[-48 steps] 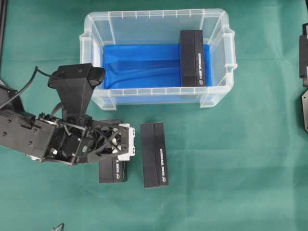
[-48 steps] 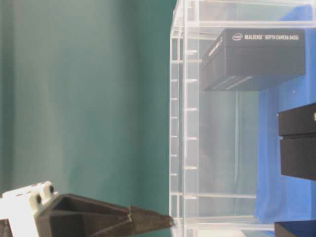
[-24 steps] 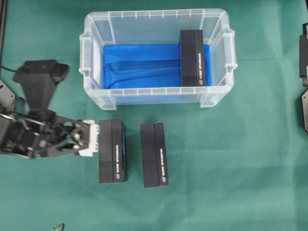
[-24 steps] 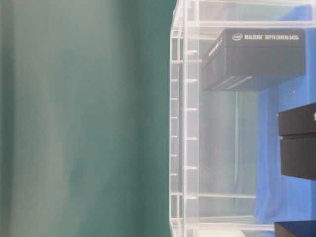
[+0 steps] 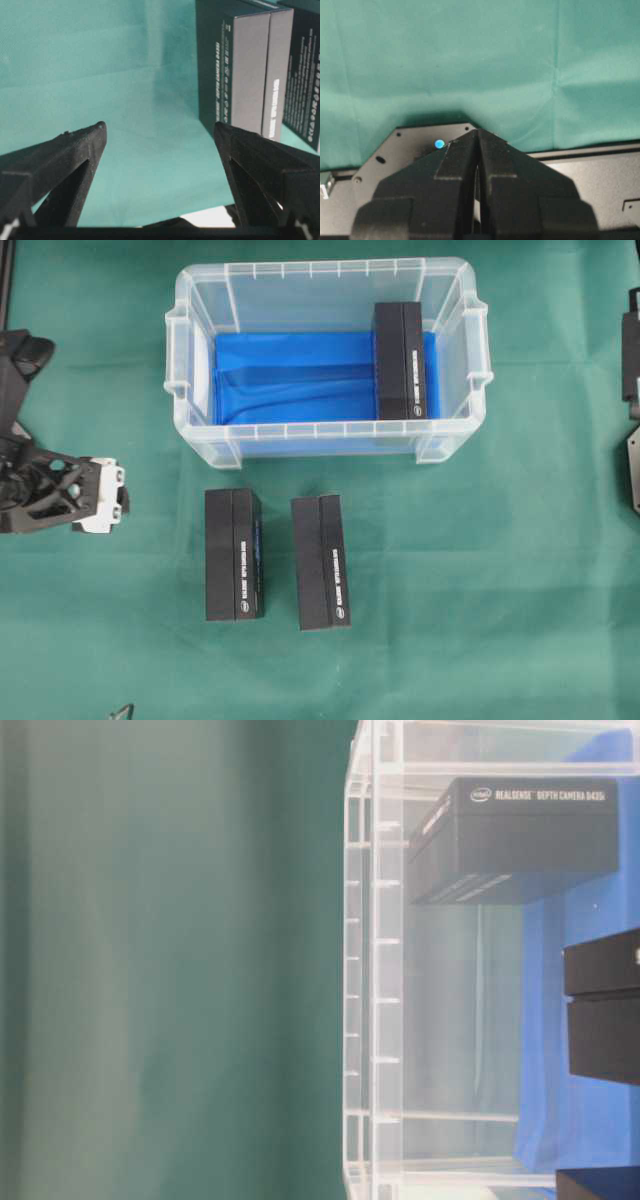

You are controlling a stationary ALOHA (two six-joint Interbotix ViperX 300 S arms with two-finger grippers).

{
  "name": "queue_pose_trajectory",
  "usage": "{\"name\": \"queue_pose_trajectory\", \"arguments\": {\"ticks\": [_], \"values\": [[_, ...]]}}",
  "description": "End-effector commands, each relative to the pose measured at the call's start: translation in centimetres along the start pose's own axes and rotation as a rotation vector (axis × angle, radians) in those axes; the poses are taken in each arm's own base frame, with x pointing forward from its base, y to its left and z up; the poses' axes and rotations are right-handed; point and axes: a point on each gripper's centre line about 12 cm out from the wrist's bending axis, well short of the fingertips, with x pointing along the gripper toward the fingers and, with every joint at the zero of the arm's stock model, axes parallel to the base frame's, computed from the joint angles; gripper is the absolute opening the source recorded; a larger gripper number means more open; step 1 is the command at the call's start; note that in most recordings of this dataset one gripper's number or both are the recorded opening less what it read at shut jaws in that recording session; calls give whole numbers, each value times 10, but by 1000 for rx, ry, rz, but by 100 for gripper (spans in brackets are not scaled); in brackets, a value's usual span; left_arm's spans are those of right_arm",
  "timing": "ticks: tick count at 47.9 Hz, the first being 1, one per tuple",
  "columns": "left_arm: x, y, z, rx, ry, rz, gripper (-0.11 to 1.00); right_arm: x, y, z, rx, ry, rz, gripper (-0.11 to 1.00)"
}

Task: Take the box out of the case with the left arm.
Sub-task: 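Pull the open left gripper back toward the left side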

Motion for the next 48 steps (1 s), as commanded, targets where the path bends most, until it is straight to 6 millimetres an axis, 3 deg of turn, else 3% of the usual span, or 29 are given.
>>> {"name": "queue_pose_trajectory", "arguments": {"ticks": [1,15,34,48], "values": [[-5,-1,1,8,3,-18,88,-3,0,2,1,-11,-1,0],[-7,-2,20,-10,-25,-21,88,-3,0,2,1,-11,-1,0],[-13,-6,84,3,-120,-22,88,-3,0,2,1,-11,-1,0],[-15,-1,116,-13,-136,0,88,-3,0,2,1,-12,1,0]]}}
